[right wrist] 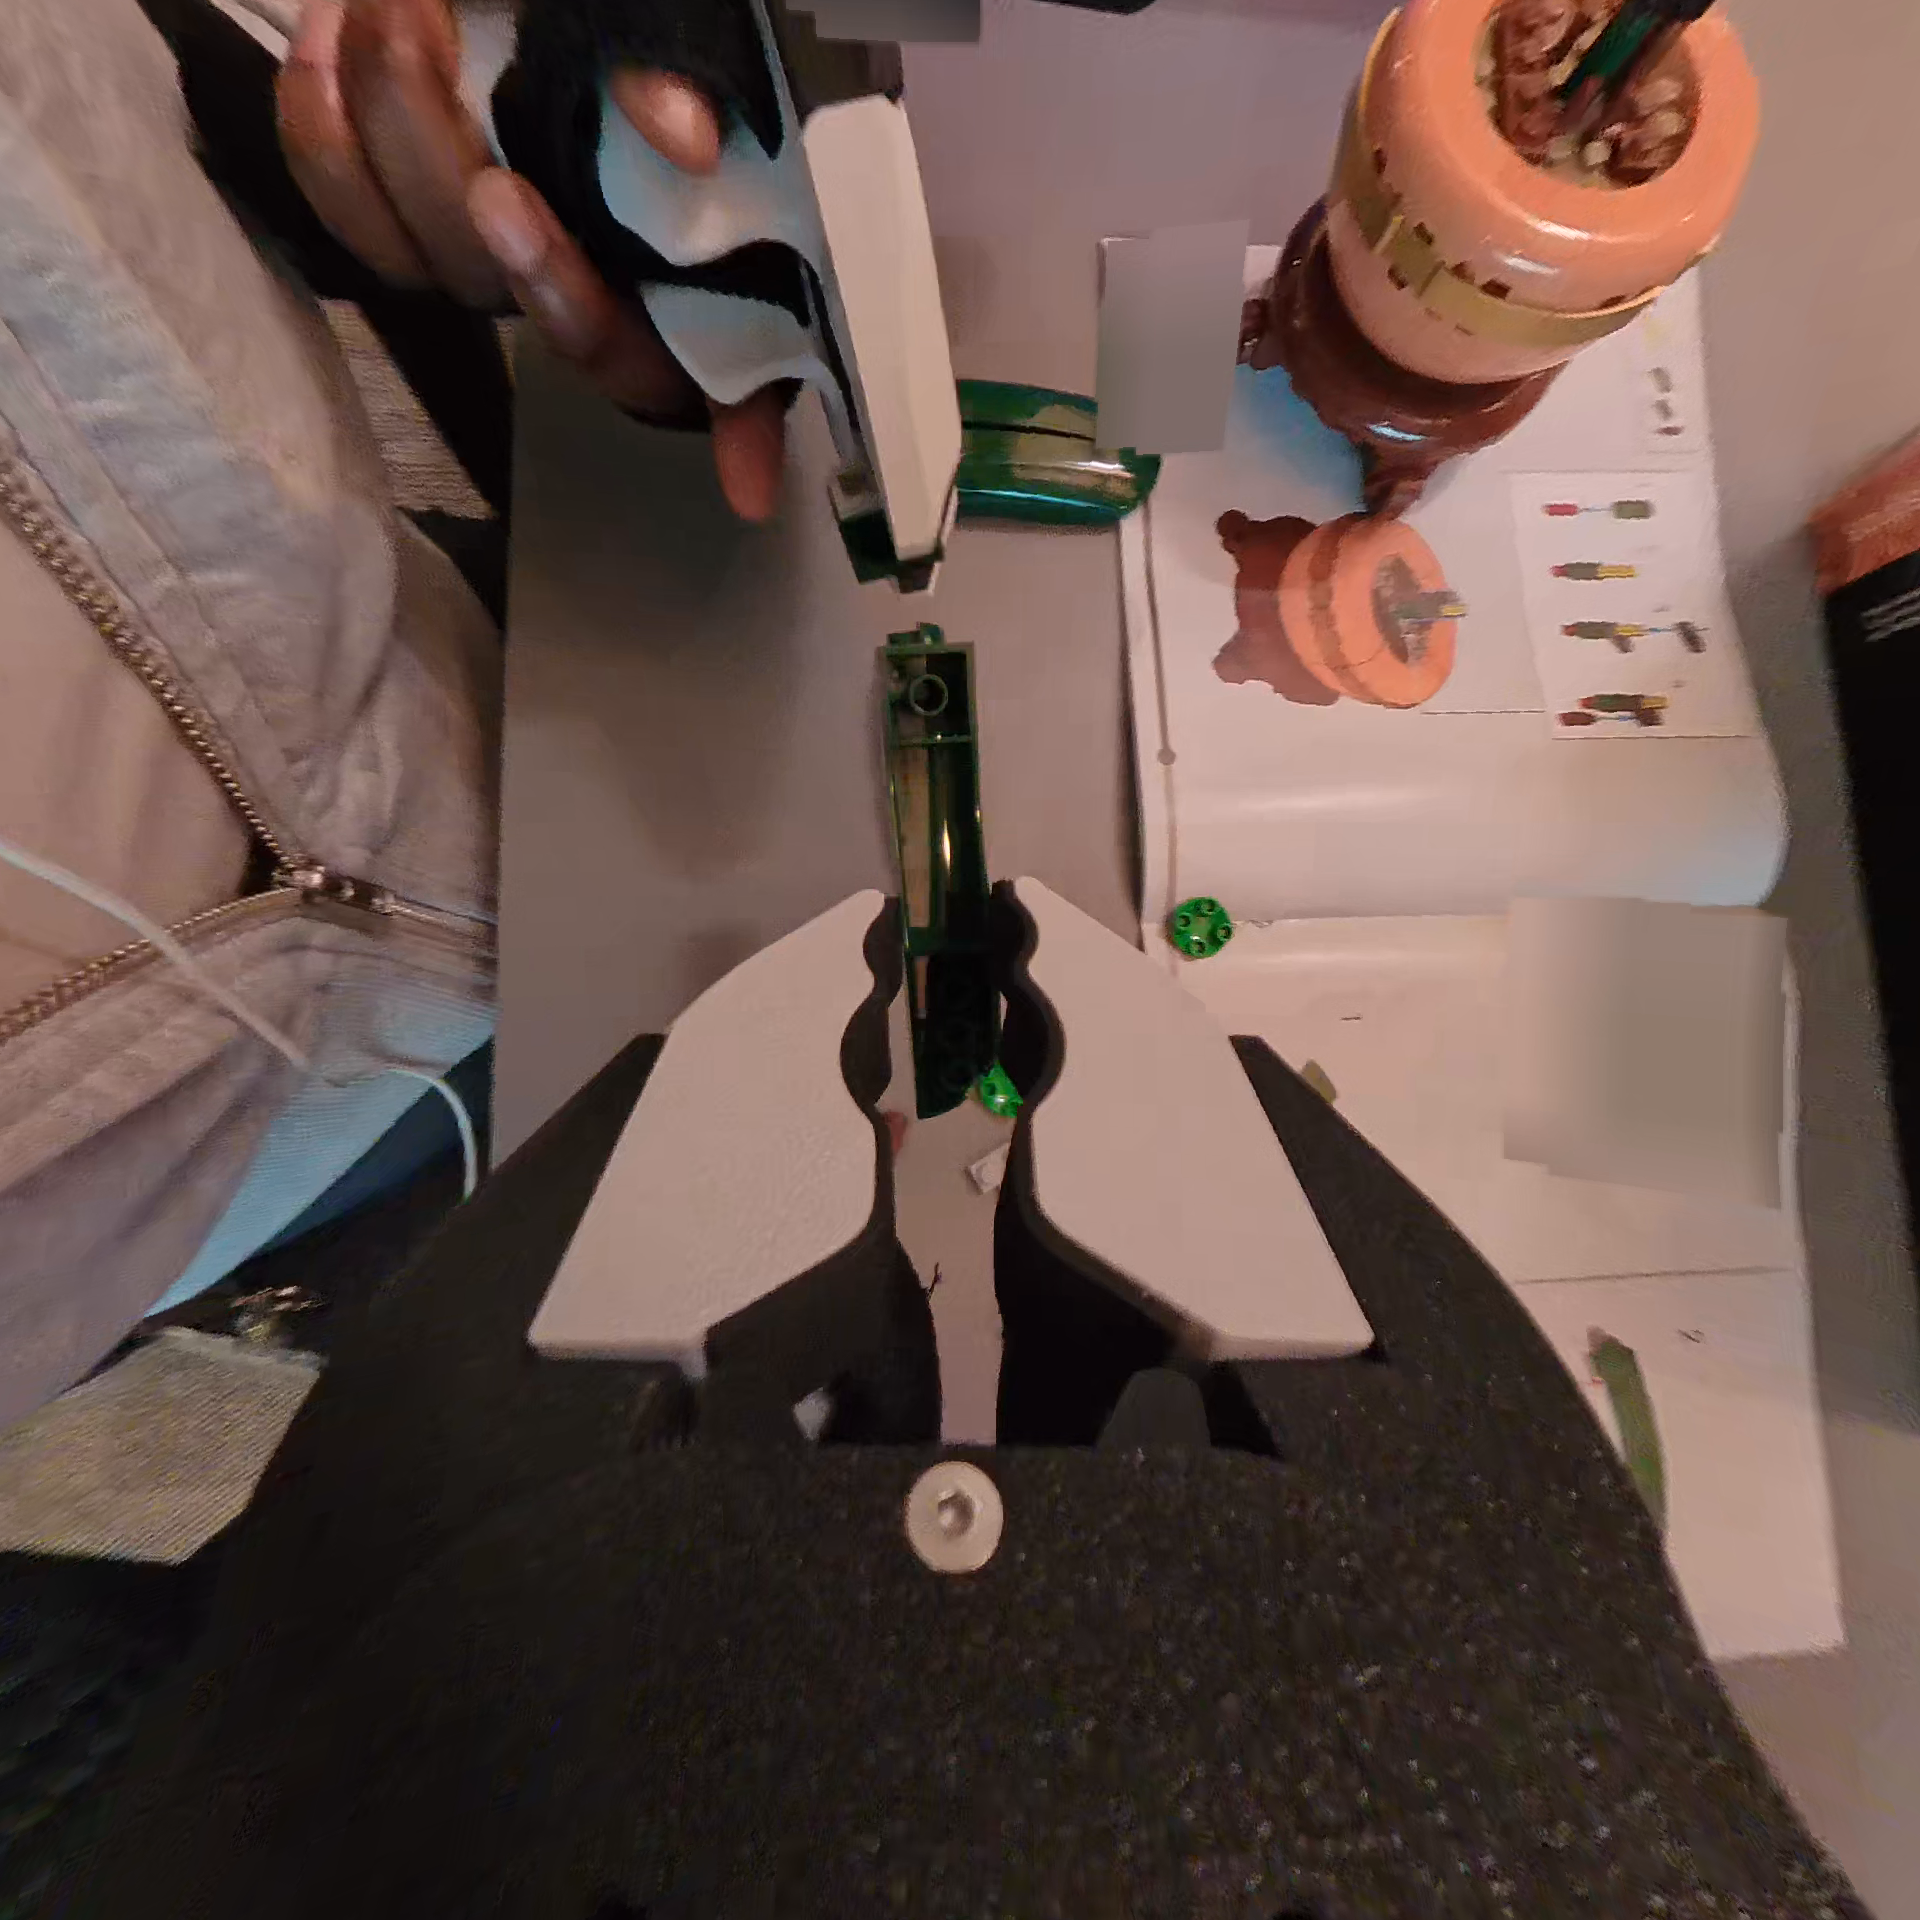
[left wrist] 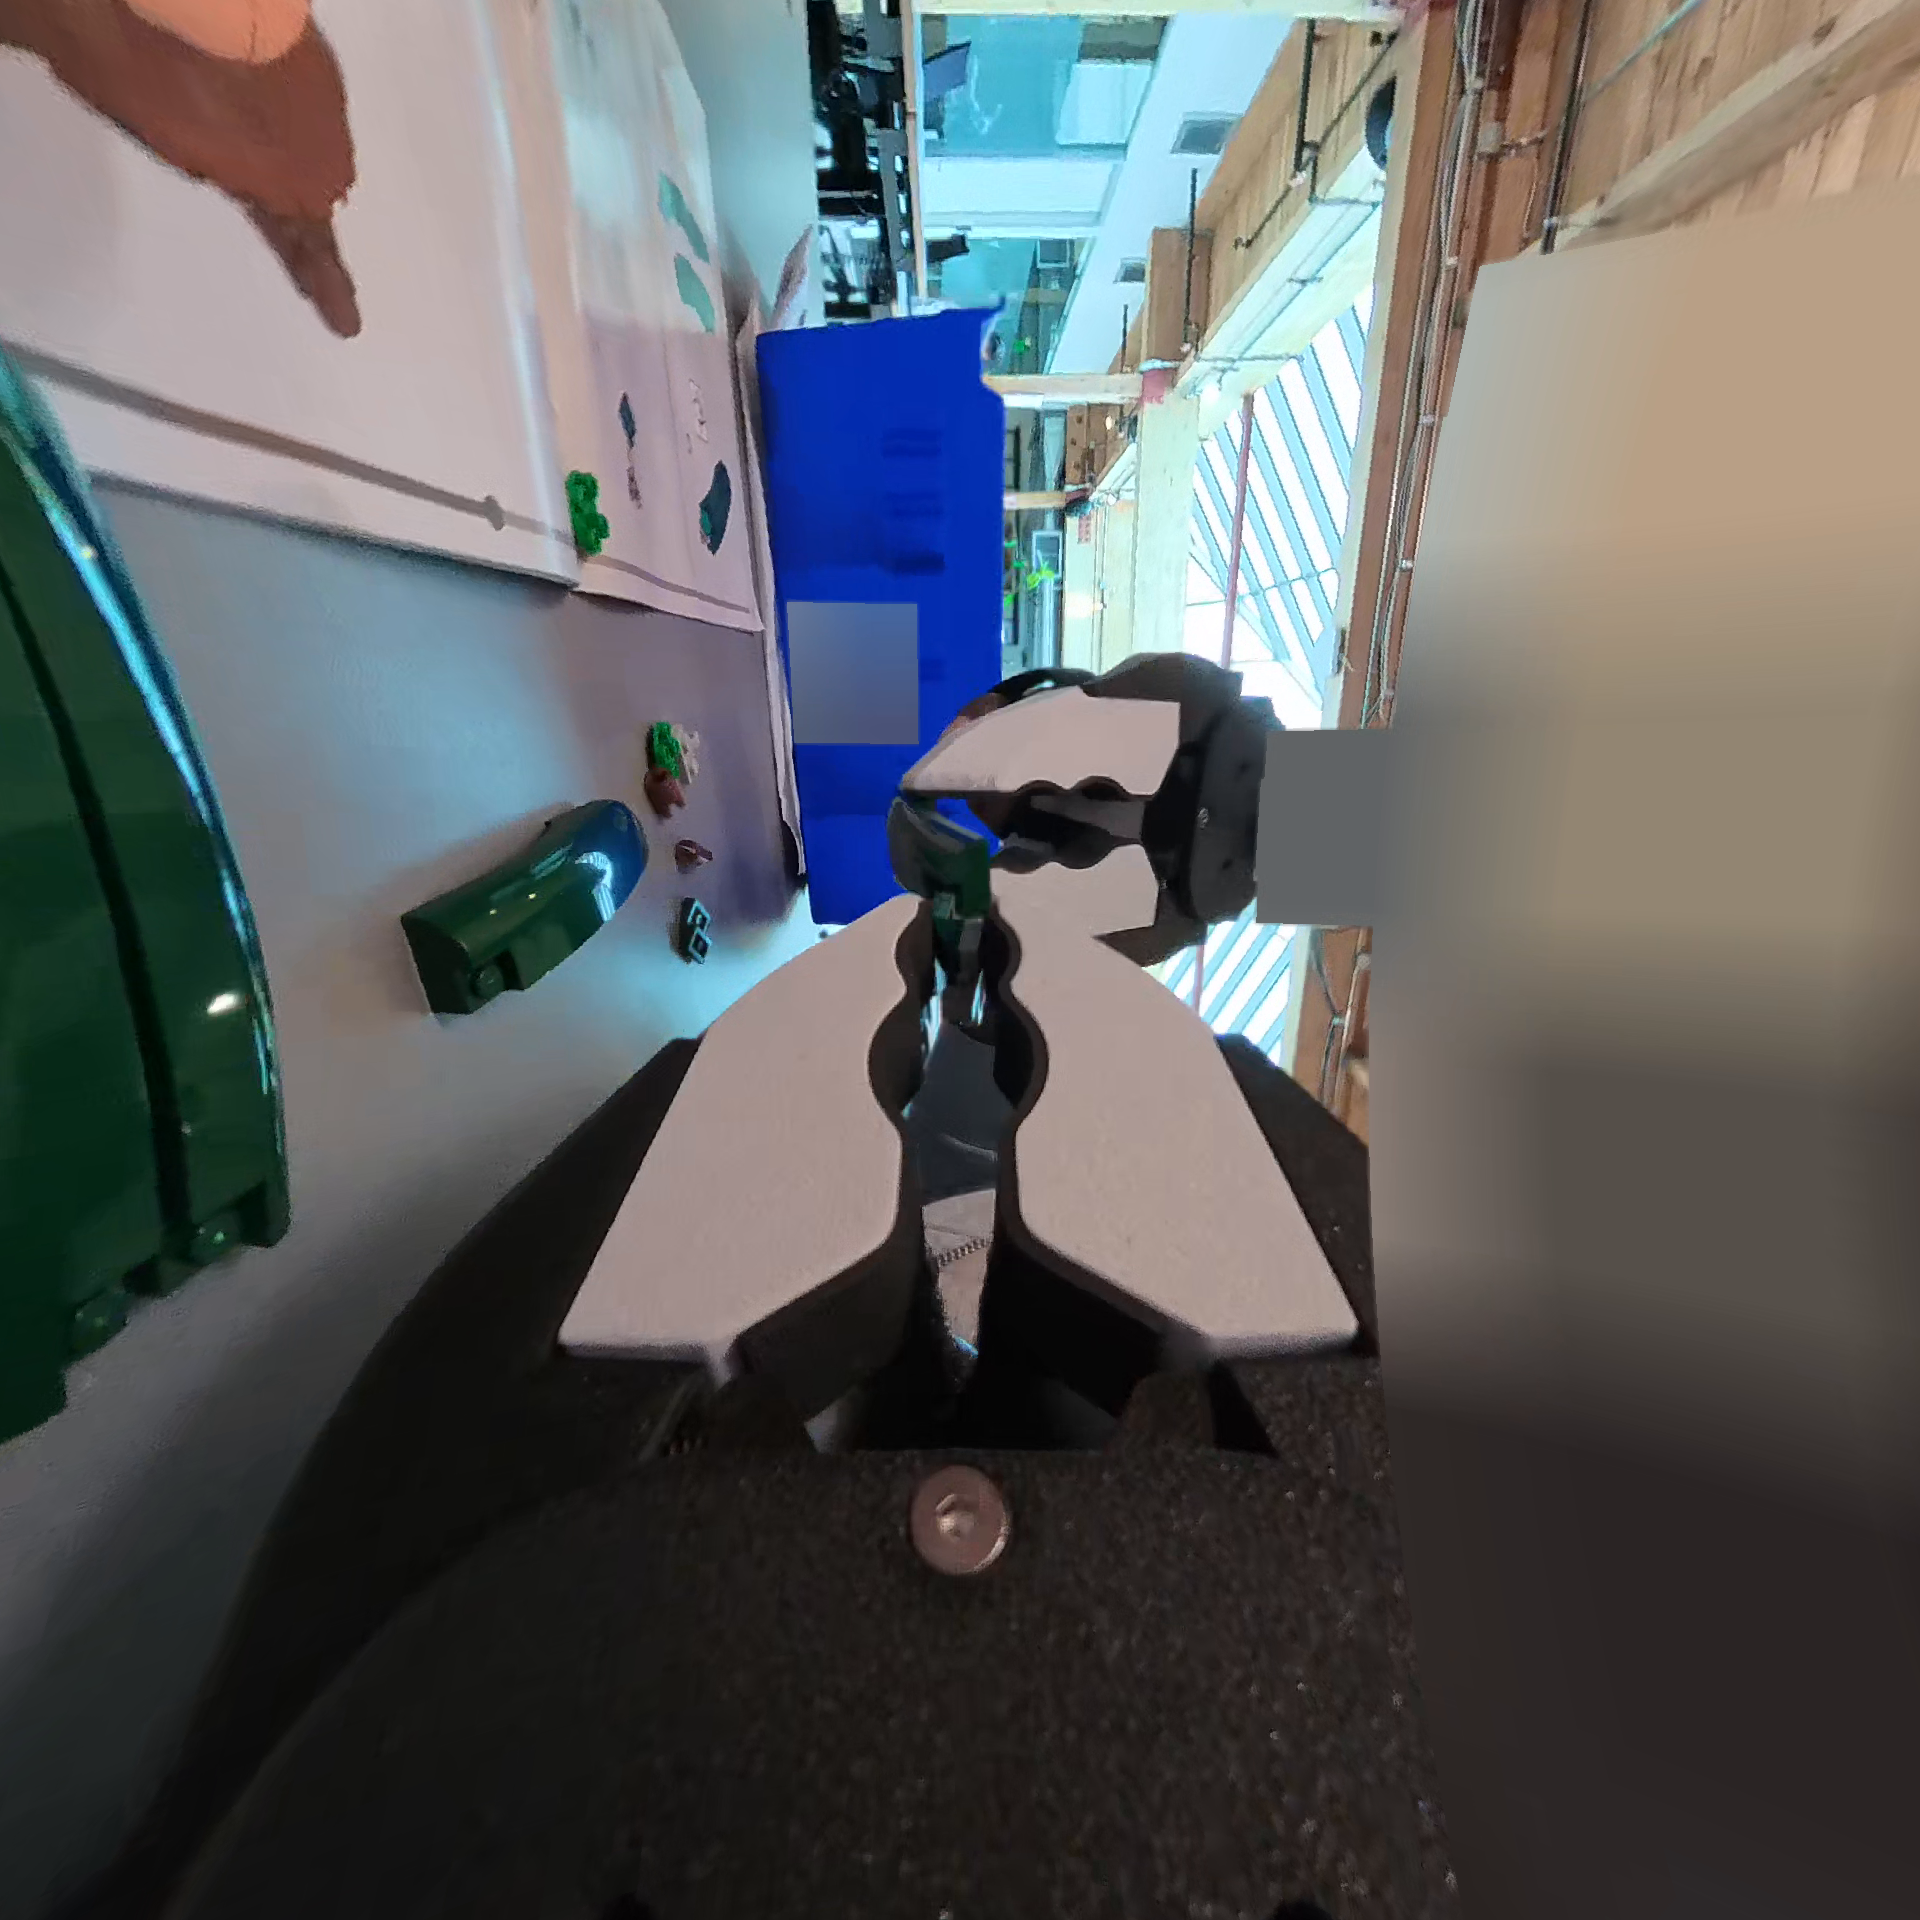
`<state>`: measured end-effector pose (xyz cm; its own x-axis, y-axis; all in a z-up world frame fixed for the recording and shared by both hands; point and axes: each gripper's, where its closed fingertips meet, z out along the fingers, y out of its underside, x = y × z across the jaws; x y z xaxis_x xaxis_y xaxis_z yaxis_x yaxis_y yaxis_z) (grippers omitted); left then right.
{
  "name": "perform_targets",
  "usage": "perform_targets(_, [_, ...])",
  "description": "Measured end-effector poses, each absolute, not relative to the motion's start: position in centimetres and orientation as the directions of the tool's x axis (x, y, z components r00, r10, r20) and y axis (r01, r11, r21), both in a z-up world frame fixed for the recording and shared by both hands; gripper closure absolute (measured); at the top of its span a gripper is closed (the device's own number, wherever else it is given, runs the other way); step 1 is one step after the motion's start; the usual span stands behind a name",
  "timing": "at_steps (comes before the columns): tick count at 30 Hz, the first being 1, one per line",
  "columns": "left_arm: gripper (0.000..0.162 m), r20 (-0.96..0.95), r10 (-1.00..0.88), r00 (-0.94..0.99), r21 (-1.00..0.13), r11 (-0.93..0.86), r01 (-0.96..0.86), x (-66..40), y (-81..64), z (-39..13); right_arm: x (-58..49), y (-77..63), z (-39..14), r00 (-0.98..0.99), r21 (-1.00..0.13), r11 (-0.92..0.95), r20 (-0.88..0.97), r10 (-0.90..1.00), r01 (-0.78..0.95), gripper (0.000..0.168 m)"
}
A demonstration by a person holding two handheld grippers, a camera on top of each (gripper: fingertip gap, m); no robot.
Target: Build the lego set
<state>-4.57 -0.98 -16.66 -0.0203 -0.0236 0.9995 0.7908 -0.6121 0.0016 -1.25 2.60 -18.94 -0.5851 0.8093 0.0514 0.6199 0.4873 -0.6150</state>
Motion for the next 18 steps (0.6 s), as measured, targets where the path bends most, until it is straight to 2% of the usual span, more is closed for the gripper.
perform_targets(1, [0.155,0.999,-0.005,-0.037,0.026,-0.607,0.795,-4.5,-1.0,-16.8,-1.3,2.6,-18.9,-0.589,-0.606,0.481,0.025,0.807,0.634,0.152])
perform_targets(5, [0.154,0.995,-0.009,-0.094,0.07,-0.596,0.8,-4.4,-0.8,-16.2,-1.6,3.0,-18.2,-0.611,-0.574,0.483,-0.037,0.791,0.661,0.152])
perform_targets(13, [0.154,0.992,-0.017,-0.128,0.095,-0.581,0.808,-4.0,-0.3,-15.6,-1.6,3.8,-16.8,-0.679,-0.459,0.6,-0.009,0.734,0.655,0.152])
perform_targets(18, [0.143,0.988,-0.01,-0.153,0.118,-0.587,0.801,-3.6,-0.4,-15.8,-1.3,3.6,-16.8,-0.699,-0.419,0.628,-0.024,0.715,0.656,0.152])
